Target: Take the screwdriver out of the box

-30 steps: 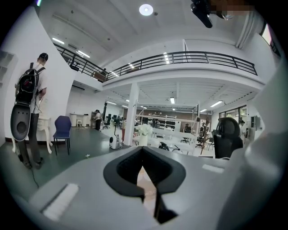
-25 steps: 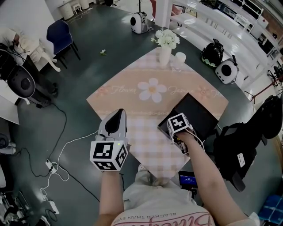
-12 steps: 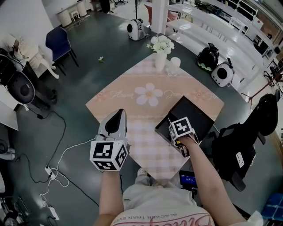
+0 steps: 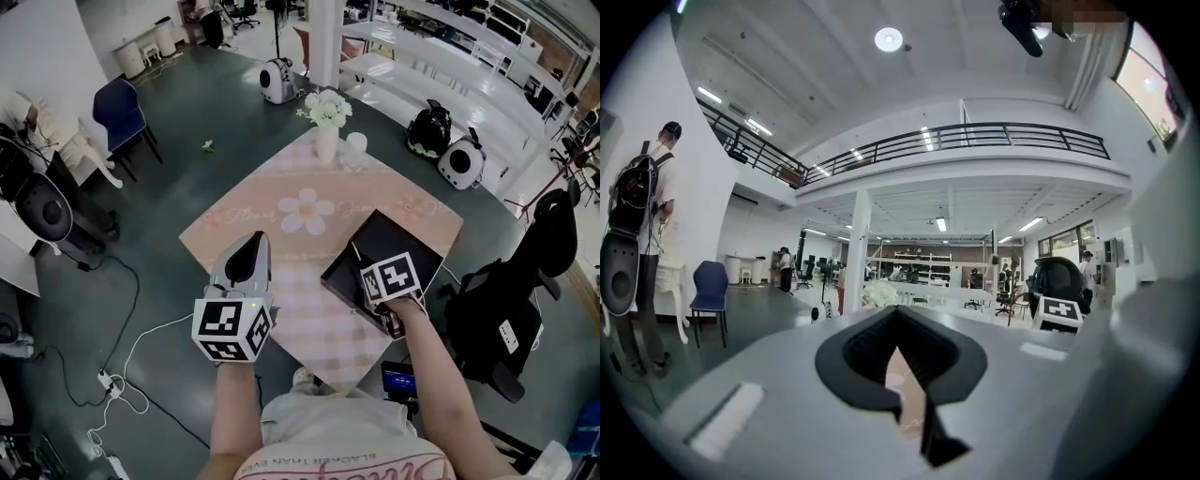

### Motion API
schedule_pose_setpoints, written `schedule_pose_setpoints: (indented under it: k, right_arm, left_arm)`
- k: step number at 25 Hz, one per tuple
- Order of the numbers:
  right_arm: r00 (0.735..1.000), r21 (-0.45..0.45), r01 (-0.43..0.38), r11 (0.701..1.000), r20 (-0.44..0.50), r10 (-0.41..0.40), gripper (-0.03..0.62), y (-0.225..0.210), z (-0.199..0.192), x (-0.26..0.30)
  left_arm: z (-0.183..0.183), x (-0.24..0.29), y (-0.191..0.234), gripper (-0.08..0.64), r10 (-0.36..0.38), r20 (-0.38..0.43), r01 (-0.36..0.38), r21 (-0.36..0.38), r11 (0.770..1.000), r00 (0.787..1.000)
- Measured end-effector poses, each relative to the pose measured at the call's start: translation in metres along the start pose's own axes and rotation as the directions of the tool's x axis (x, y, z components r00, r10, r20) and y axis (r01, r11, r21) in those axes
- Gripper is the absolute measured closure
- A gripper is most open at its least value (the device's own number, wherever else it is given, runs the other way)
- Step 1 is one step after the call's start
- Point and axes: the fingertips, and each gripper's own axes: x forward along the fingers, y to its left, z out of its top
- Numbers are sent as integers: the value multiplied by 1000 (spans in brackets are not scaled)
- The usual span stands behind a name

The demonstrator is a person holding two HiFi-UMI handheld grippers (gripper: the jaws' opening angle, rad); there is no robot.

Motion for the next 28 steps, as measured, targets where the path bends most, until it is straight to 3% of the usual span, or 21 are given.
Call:
schedule_pose_setpoints:
  k: [10,17,21,28]
  right_arm:
    - [974,-6,-13,1000,224,14,511,2,39,-70]
    - [918,-20,-18,1000,396,24,512,5,67,-125]
    - [857,-63,-6,998,515,38,512,10,82,-152]
    - [696,-135,87,987,717,37,512,12,105,-202]
  left_arm:
    - [29,9,-17,551,-37,54,35,34,999,998]
    - [44,18,-28,551,-60,87,56,44,997,994]
    - [51,21,-33,551,-76,106,70,52,996,991]
    - [61,26,-44,551,-104,124,96,71,993,987]
